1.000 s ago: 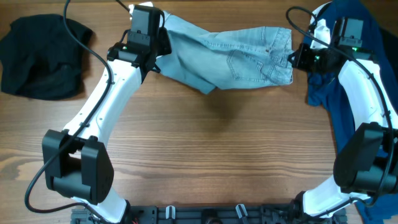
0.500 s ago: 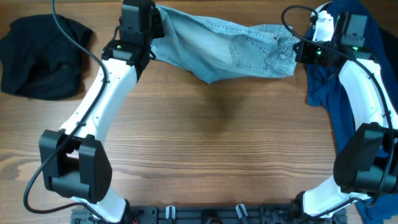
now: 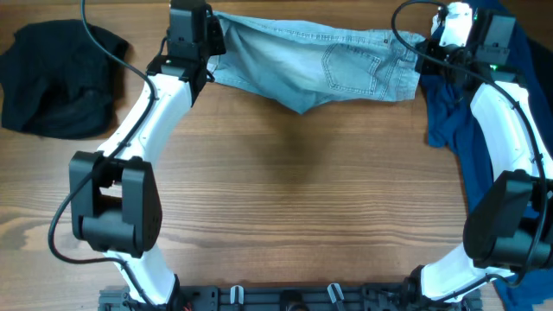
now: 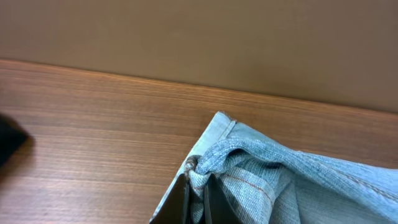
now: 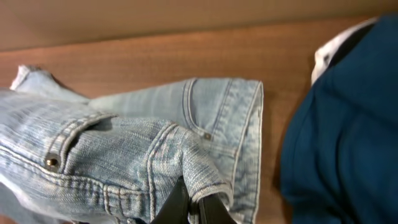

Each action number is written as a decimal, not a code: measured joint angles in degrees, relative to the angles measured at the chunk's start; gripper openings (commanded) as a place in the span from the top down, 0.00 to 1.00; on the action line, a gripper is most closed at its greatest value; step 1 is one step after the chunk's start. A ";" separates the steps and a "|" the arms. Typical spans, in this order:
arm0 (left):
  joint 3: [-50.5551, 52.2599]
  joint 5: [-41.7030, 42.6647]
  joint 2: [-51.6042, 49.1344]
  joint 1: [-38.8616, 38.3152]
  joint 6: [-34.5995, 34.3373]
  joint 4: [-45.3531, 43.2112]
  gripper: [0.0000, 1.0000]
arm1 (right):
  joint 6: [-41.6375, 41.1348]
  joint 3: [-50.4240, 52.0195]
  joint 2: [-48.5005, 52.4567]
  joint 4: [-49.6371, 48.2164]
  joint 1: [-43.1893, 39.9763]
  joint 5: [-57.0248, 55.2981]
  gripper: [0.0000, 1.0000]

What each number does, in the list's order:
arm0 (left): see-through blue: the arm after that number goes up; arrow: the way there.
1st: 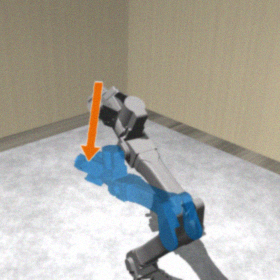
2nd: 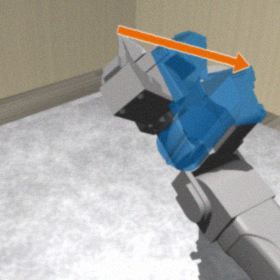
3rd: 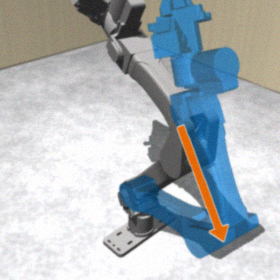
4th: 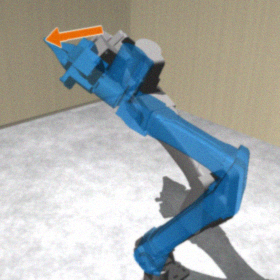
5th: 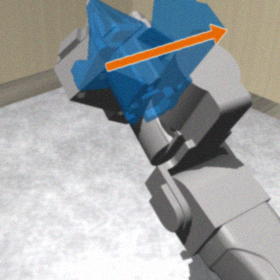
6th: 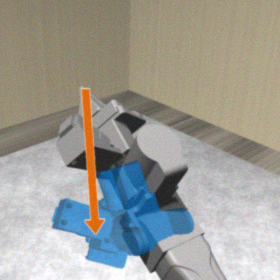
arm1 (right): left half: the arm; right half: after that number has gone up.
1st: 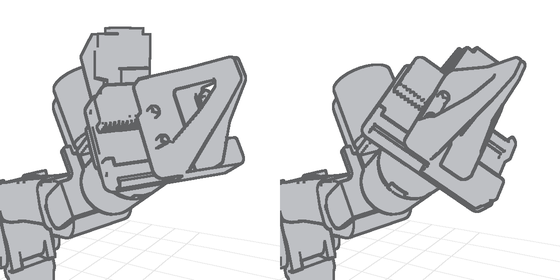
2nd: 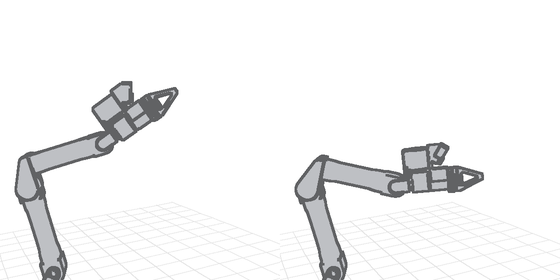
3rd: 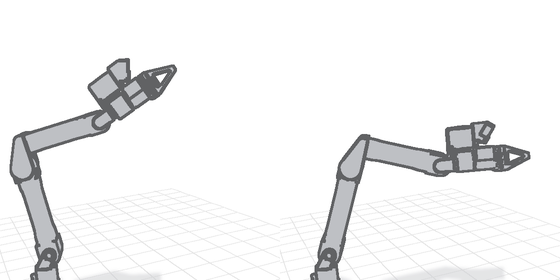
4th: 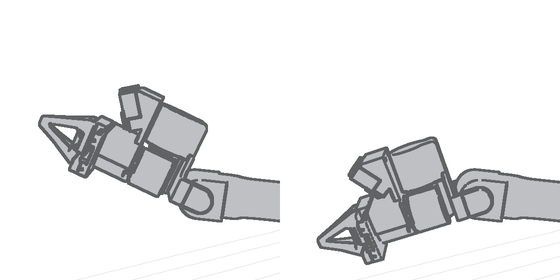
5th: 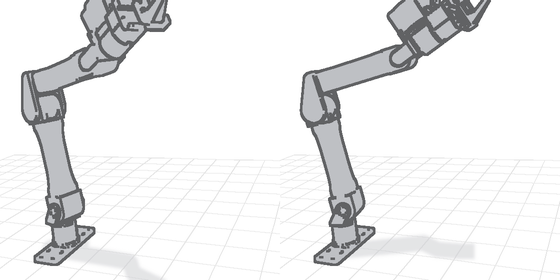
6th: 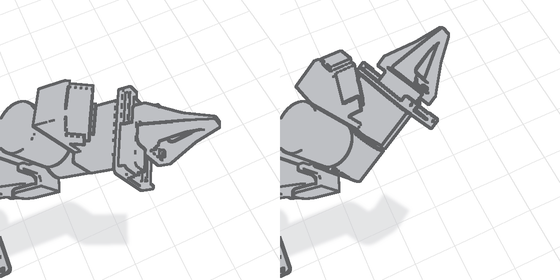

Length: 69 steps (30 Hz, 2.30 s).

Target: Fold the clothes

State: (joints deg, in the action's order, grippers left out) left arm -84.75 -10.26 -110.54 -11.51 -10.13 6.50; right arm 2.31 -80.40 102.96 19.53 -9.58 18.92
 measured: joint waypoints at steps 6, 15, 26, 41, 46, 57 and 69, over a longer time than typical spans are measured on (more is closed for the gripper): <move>0.00 1.36 -2.67 -0.20 -0.11 -0.96 0.96 | 0.00 -0.02 0.00 -3.15 0.31 -0.63 0.96; 0.00 1.64 -3.04 -0.35 -1.62 -0.79 0.00 | -0.94 -0.13 1.92 -3.02 3.21 -1.42 0.00; -0.15 1.81 -3.06 -0.33 -2.89 7.91 0.07 | -6.51 -0.94 2.75 6.64 1.73 -3.19 0.00; -0.26 18.62 -5.42 -1.90 -13.62 21.29 0.00 | -14.86 -0.61 11.67 12.70 0.81 1.42 0.00; -0.26 21.31 -8.50 -5.46 -15.80 18.53 0.00 | -13.97 -0.74 17.09 11.08 0.70 6.93 0.00; -0.26 22.14 -10.97 -5.68 -19.85 18.12 0.00 | -14.19 -0.52 18.01 -0.72 0.81 7.91 0.00; -0.26 22.16 -10.97 -5.70 -20.50 18.29 0.00 | -14.82 -0.48 18.03 -5.44 0.92 7.54 0.95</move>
State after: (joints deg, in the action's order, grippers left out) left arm -85.01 11.90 -121.51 -17.21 -30.63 24.80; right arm -12.51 -80.88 120.99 14.09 -8.67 26.46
